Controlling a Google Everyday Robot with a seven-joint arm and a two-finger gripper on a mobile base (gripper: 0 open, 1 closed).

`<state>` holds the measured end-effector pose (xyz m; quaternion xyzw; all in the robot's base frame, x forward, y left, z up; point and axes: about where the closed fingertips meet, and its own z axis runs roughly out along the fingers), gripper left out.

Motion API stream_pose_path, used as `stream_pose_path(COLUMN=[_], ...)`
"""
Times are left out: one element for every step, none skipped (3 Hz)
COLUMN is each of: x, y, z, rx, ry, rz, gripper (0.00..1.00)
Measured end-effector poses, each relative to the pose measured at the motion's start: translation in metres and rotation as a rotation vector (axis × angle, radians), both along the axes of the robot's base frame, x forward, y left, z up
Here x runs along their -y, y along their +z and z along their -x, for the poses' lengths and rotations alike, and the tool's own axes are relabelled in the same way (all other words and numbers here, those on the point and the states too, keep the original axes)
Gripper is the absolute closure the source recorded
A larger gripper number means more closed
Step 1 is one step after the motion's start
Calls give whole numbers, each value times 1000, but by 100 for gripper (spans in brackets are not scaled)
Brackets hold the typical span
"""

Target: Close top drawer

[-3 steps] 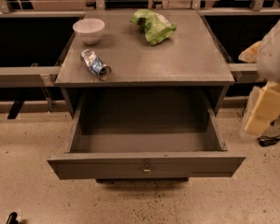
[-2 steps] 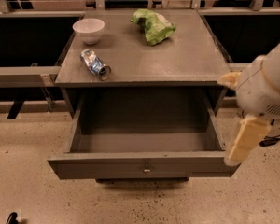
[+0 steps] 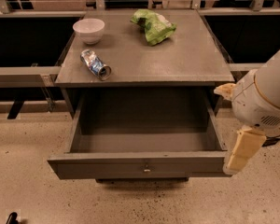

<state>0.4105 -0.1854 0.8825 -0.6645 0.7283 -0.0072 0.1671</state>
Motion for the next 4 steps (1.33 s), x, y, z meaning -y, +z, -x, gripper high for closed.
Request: stream_pose_path(x=[-7,-26,-31,-28], y=[-12,-96,-144,-153], z=[-7,-32,-46,-52], rx=[-29,-97,-94,-65], ry=[27,44,36,35], rz=[-18,-34,-45,-39], gripper=[0,26,49,72])
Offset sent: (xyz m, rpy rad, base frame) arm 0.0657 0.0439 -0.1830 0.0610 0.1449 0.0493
